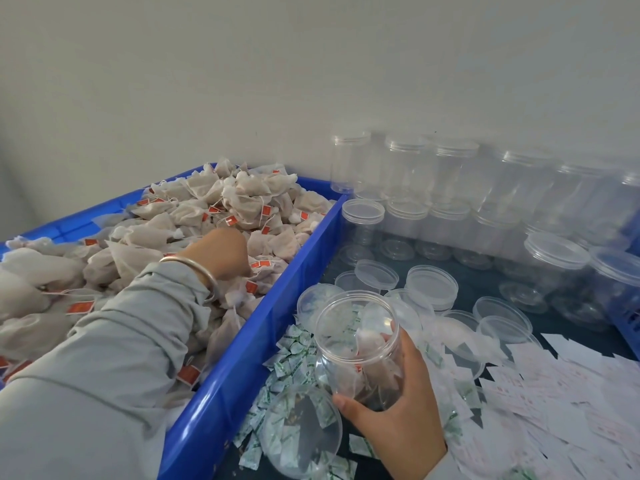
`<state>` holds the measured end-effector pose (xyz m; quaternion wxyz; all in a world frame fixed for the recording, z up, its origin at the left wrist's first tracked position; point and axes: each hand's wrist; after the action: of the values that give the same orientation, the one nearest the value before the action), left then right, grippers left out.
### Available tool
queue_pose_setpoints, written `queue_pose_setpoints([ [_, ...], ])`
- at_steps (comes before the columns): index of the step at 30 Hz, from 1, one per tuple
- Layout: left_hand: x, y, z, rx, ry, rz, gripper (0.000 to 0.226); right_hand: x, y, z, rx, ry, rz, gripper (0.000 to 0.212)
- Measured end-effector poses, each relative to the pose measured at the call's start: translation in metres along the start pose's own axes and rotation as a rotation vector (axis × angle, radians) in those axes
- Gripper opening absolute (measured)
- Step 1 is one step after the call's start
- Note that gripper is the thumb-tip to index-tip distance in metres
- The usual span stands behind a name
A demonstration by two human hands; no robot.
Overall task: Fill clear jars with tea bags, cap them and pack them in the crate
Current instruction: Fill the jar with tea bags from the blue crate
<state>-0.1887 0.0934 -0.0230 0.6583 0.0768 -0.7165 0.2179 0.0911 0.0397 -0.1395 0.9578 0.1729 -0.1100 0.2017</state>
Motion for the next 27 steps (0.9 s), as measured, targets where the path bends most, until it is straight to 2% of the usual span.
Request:
queue_pose_setpoints([
  [4, 0.012, -0.005, 0.006, -0.012, -0.080, -0.050, 0.030, 0.000, 0.000, -0.001, -0.002, -0.008, 0.010, 0.110],
  [8, 0.002, -0.014, 0.002, 0.003, -0.033, 0.087, 0.033, 0.000, 0.000, -0.003, -0.002, -0.019, 0.020, 0.110],
  [11, 0.007, -0.013, 0.000, -0.008, -0.047, 0.007, 0.023, -0.001, 0.001, 0.000, 0.005, -0.025, 0.001, 0.107],
  [13, 0.013, -0.009, -0.001, -0.069, -0.293, -0.121, 0.025, -0.001, 0.002, -0.001, 0.016, -0.022, -0.009, 0.107],
  [15, 0.018, -0.011, -0.007, -0.147, -0.663, -0.228, 0.021, 0.000, 0.001, -0.002, 0.010, -0.020, 0.000, 0.109],
  [17, 0.024, -0.021, -0.016, -0.262, -0.965, -0.237, 0.013, 0.001, -0.001, -0.002, -0.004, -0.029, 0.017, 0.111],
  [20, 0.031, -0.042, -0.033, -0.499, -1.319, -0.017, 0.007, 0.000, 0.000, -0.002, -0.017, -0.046, 0.022, 0.111],
  [22, 0.031, -0.054, -0.043, -0.639, -1.422, 0.151, 0.008, 0.000, 0.000, -0.001, -0.026, -0.042, 0.019, 0.109],
  [27, 0.019, -0.067, -0.061, -0.810, -1.302, 0.367, 0.007, 0.000, 0.001, 0.001, -0.041, -0.032, 0.015, 0.107],
])
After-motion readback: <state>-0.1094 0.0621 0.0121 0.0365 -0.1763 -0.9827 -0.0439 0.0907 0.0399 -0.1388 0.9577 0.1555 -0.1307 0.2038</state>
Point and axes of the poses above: each hand's wrist, its own y-axis towards the middle knuckle, its own x-axis out of the back of the hand, z = x × y, and after that the axes turned 7 degrees about z, right-handed
